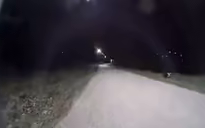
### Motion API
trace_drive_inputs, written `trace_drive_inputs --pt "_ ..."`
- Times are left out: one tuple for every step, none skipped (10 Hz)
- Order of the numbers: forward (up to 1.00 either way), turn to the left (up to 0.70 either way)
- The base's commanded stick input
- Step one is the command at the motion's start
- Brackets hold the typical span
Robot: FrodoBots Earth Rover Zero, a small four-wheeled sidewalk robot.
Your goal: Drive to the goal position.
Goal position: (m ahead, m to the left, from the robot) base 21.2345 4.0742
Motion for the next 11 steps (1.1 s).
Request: trace_drive_inputs --pt "0.7 0.0" --pt "0.7 0.0" --pt "0.7 0.0" --pt "0.7 0.0" --pt "0.7 0.0" --pt "0.7 0.0" --pt "0.7 0.0" --pt "0.7 0.0" --pt "0.7 0.0" --pt "0.7 0.0" --pt "0.7 0.0"
